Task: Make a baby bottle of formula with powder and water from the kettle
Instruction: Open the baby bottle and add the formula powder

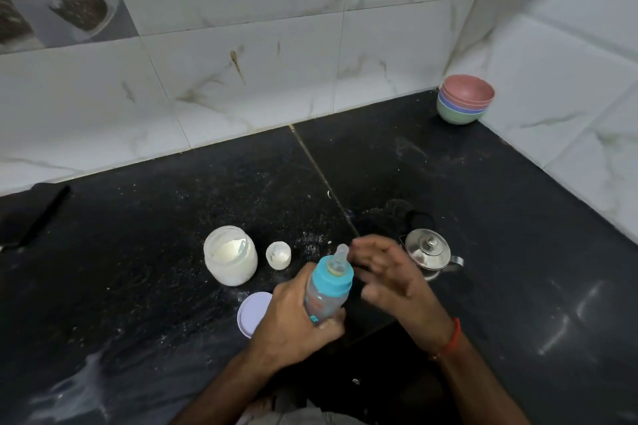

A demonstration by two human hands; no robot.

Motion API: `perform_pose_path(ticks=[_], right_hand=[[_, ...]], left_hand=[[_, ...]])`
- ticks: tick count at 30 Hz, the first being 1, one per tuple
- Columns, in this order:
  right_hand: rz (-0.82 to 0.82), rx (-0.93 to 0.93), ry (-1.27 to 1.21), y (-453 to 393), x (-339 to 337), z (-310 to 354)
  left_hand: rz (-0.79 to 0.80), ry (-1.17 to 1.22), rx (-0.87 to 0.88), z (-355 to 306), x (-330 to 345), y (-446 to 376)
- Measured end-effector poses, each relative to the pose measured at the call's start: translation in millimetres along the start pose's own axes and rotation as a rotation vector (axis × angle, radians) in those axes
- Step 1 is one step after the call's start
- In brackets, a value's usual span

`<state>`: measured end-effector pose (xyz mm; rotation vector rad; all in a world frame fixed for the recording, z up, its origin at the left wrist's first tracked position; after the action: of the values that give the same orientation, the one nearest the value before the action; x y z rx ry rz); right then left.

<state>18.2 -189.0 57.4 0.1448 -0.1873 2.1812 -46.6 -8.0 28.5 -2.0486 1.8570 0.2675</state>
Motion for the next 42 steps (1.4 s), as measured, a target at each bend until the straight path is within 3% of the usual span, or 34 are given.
perform_pose_path(ticks=[4,8,9,11,14,19,24,30,35,39,42], right_hand=[[0.058,0.039,0.138,1,25,-3],[-0.256,0.056,-0.048,-26,21,-10],[-0.319,0.073,0.057,-37,18,-15],[-0.336,0.124,0.512,-60,7,-34],[-0.186,0.153,1.115,-93,1,-67],[-0.065,0.272,1.445,-124,2,-105],[-0.015,0.354,1.45,-121,3,-120],[0.039,0.121,1.422,-117,22,-109],[0.211,0.143,1.481,-126,41,-123],[0.133,0.063,1.396,-123,40,-121],[0.003,-0.023,1.19,-114,33,-107]], left_hand=[[0.098,0.01,-0.078,3,3,5],[0.016,-0.087,-0.138,11,-8,11],[-0.004,-0.091,-0.163,14,-14,14],[-0.031,-0.101,-0.195,20,-23,20],[-0.054,-0.104,-0.226,26,-33,30],[-0.085,-0.111,-0.262,30,-41,45],[-0.117,-0.104,-0.296,31,-50,53],[-0.165,-0.072,-0.31,32,-51,53],[-0.166,-0.051,-0.269,30,-49,50],[-0.17,-0.055,-0.255,31,-51,46],[-0.186,-0.045,-0.254,32,-52,42]])
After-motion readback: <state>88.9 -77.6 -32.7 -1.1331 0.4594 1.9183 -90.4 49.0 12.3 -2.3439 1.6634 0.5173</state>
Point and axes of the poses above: each hand's wrist, its own y-axis away from the middle knuckle, its own x-axis out of the palm, z = x × y, the point moved 2 cm from there along -y, towards the middle knuckle, and after that the axes turned 2 degrees about y, right-handed, at the moved point
